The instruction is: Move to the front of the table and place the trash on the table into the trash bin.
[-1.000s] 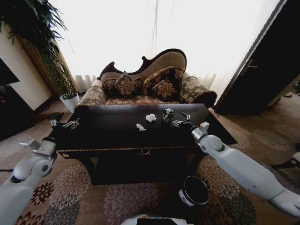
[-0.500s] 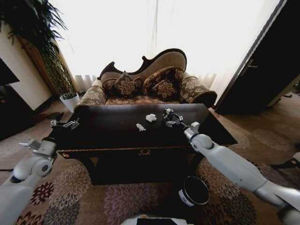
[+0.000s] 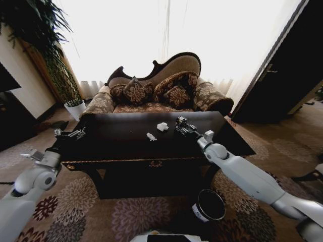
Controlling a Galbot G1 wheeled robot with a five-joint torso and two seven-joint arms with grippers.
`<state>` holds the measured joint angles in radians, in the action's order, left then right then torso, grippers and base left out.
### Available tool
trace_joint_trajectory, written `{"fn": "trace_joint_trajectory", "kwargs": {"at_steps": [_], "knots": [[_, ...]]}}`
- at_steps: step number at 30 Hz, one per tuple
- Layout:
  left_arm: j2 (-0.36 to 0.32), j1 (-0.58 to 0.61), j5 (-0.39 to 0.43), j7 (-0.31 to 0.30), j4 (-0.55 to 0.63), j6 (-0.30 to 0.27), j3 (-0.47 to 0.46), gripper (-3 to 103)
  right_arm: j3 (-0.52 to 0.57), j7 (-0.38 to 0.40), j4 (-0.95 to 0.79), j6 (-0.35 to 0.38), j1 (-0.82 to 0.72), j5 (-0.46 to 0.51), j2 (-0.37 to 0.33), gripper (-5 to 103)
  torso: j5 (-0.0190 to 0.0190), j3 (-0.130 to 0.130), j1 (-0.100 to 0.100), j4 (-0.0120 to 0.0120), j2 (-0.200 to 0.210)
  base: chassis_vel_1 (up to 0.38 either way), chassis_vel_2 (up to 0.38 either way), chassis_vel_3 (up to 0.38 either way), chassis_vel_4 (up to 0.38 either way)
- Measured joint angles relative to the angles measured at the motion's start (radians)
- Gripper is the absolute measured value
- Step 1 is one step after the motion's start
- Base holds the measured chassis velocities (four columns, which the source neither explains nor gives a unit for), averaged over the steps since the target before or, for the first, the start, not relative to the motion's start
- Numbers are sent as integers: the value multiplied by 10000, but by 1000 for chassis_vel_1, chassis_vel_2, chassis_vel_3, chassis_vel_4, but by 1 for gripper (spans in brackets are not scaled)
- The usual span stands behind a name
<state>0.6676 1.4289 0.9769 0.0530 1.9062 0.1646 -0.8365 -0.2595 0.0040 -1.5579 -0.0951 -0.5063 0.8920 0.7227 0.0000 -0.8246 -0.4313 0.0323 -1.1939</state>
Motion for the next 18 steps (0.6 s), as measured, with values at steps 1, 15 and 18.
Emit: {"fn": "trace_joint_trajectory", "kwargs": {"at_steps": [1, 15, 18], "knots": [[0, 0, 0, 0, 0, 0, 0, 100, 0, 2, -25, 0, -1, 5, -17, 25, 0, 0, 0, 0, 0, 0, 0, 0, 0], [0, 0, 0, 0, 0, 0, 0, 100, 1418, 401, -1166, 178, -1171, -7, -331, 0, 0, 0, 0, -1, 0, 0, 0, 0, 0], [0, 0, 0, 4, 1, 0, 0, 100, 2185, 531, -1519, 292, -1643, 58, -355, 0, 0, 0, 0, -2, 0, 0, 0, 0, 0]]}}
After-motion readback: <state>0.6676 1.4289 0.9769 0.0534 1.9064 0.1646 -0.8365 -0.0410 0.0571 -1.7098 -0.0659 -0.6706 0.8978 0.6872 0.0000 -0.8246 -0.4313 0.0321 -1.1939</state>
